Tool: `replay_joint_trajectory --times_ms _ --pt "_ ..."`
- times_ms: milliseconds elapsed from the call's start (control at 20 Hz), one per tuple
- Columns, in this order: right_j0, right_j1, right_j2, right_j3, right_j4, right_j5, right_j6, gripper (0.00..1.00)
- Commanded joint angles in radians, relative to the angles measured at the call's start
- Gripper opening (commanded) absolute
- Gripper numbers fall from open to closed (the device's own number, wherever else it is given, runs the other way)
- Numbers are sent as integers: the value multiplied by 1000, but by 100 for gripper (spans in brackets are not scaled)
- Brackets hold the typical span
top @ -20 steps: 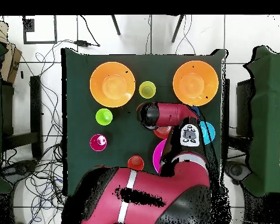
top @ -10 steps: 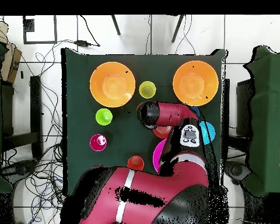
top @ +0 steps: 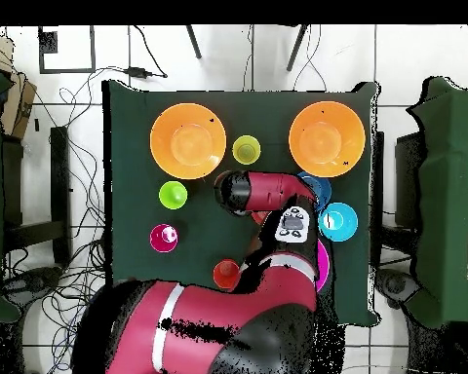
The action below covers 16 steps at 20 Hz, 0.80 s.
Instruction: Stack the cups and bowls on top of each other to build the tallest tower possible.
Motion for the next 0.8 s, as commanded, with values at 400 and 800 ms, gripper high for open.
replay_joint_trajectory --times_ms 400,800 --pt "124 184 152 -56 140 -146 233 0" --pt "144 202 144 -86 198 -153 236 0"
